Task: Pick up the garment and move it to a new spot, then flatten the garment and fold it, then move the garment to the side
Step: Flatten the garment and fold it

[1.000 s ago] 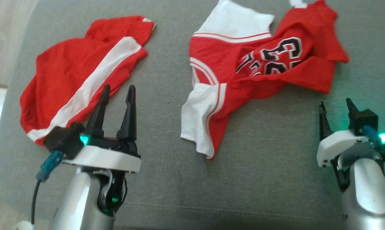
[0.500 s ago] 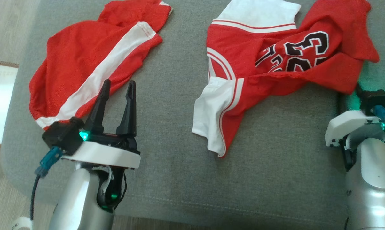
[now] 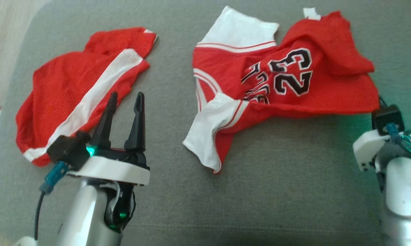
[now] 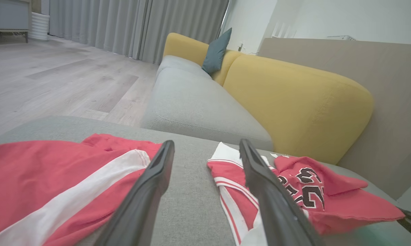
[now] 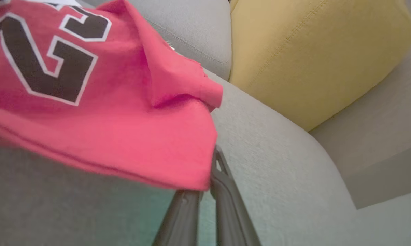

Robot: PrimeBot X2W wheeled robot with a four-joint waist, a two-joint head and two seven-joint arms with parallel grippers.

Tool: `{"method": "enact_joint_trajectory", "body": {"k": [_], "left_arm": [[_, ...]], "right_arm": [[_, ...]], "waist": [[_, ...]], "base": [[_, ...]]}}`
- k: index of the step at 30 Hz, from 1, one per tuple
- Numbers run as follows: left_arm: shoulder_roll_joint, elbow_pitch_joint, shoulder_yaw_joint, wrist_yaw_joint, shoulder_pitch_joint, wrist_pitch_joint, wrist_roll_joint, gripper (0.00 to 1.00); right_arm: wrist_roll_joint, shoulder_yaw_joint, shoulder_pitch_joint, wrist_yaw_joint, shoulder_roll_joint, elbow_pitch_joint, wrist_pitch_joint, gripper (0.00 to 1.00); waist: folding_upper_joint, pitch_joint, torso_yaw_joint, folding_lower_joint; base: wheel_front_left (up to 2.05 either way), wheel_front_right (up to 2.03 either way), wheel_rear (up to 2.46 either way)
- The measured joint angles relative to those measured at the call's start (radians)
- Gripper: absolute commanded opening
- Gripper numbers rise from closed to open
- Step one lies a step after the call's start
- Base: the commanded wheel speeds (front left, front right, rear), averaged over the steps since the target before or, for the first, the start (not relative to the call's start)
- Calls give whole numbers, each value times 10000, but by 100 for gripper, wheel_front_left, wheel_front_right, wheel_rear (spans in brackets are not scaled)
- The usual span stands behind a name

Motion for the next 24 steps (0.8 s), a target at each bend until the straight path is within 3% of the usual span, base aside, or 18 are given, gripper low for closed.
{"method": "enact_joint_trajectory", "body": {"k": [10, 14, 18, 24], "left_arm": [[2, -65, -245, 186, 379, 0, -115, 100], [6, -67, -284, 209, 380, 0, -186, 100], [6, -63, -284, 211, 420, 0, -184, 100], [6, -52, -263, 211, 635, 0, -184, 100]], "right_arm": [[-305, 2196, 1128, 0, -2420, -550, 1732, 0], [-351, 3049, 1184, 0, -3055, -757, 1967, 0], [-374, 3661, 1184, 0, -3425, -848, 2102, 0], [-88, 4523, 1183, 0, -3137, -842, 2151, 0]], "waist": [[0, -683, -605, 0], [0, -709, -579, 0], [0, -810, -570, 0], [0, -959, -607, 0]], "base": [[0, 0, 0], [0, 0, 0], [0, 0, 0], [0, 0, 0]]}}
